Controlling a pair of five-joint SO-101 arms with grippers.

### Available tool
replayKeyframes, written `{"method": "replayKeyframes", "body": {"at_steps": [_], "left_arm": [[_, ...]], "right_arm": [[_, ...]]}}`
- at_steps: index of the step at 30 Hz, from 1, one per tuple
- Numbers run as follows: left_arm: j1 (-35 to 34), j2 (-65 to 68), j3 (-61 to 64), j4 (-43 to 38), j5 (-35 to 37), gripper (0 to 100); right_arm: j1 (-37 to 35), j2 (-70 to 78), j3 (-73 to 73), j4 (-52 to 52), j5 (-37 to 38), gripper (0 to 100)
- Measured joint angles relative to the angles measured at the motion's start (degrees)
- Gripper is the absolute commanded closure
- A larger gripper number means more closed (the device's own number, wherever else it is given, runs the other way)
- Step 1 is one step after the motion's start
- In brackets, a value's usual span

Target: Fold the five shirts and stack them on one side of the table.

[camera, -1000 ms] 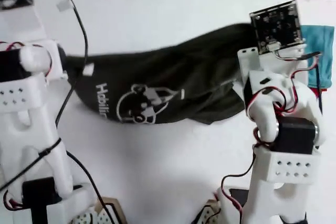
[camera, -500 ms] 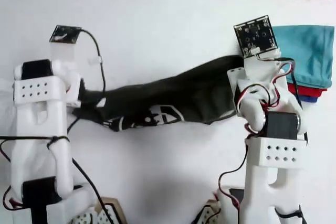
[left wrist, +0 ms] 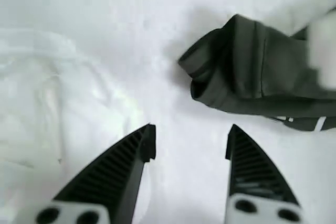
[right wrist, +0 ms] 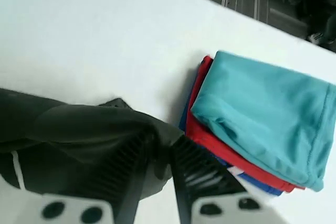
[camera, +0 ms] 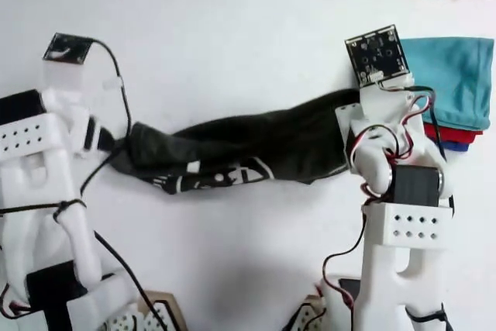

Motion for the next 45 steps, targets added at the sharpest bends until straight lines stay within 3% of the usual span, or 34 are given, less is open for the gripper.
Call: {"method": "replayKeyframes", "body": {"at_steps": [8, 19, 33, 39, 45], "left_arm": [[5.1, 3.5, 4.3, -6.2, 4.5, 77], [21.3, 4.0, -1.2, -1.6, 7.7, 77], [17.1, 4.0, 14.6, -13.4, 7.2, 77], [16.3, 4.0, 24.0, -14.2, 1.5, 77], [15.7, 4.0, 20.8, -12.8, 1.9, 80]], "right_arm": [[2.4, -0.1, 4.7, 5.5, 0.0, 97.8], [8.6, -0.1, 11.5, 7.6, 5.5, 97.8], [5.9, 0.0, 11.5, 7.6, 5.6, 97.8], [5.9, 0.0, 11.5, 7.6, 5.6, 97.8], [5.9, 0.0, 11.7, 7.6, 5.6, 97.8]]}}
